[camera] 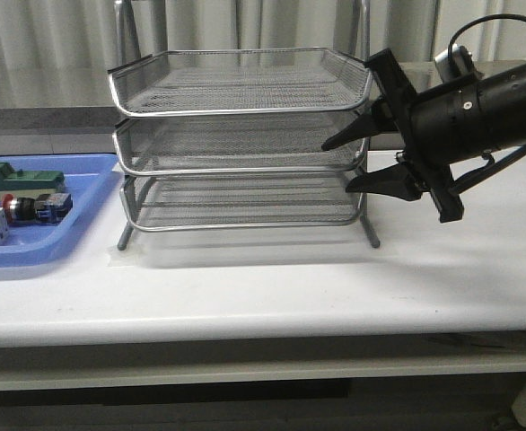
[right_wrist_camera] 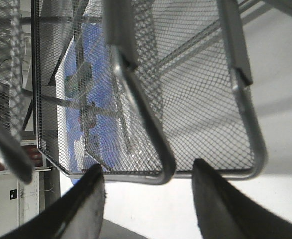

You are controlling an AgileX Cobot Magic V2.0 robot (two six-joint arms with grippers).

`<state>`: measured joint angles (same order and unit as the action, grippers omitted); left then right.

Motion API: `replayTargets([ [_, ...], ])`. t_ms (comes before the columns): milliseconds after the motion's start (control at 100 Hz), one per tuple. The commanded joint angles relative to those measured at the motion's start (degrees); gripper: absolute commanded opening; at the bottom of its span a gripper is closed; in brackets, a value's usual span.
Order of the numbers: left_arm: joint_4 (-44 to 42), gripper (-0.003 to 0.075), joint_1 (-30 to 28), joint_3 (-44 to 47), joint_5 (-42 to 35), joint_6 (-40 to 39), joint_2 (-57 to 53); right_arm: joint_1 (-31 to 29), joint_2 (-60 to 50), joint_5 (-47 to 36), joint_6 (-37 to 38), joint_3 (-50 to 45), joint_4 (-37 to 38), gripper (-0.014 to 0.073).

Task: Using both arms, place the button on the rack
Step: 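Grip the front edge of the middle wire tier with the right gripper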

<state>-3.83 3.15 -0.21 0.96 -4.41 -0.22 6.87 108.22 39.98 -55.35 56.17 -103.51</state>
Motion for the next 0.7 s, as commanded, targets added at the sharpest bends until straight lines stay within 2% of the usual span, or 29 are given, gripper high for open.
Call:
replayTargets([
  [0,0.3,-0.0021,-0.1,3.3,-4.6,-0.6,-1.9,-0.5,-1.6,3.4,-0.6,2.3,-7.5,0.0408],
  [310,0.3,-0.0021,-0.1,3.3,-4.6,-0.6,-1.9,-0.5,0.5,5.5,-0.5,5.6,-7.5,0.0403],
  [520,0.3,-0.0021,-0.1,3.3,-4.6,-0.6,-1.9,-0.5,0.6,6.0,-0.5,5.6,-7.5,0.0298],
  [690,0.3,-0.0021,-0.1,3.3,-4.6,-0.6,-1.9,-0.5,1.4,7.2,-0.5,5.4,-7.5,0.0286],
])
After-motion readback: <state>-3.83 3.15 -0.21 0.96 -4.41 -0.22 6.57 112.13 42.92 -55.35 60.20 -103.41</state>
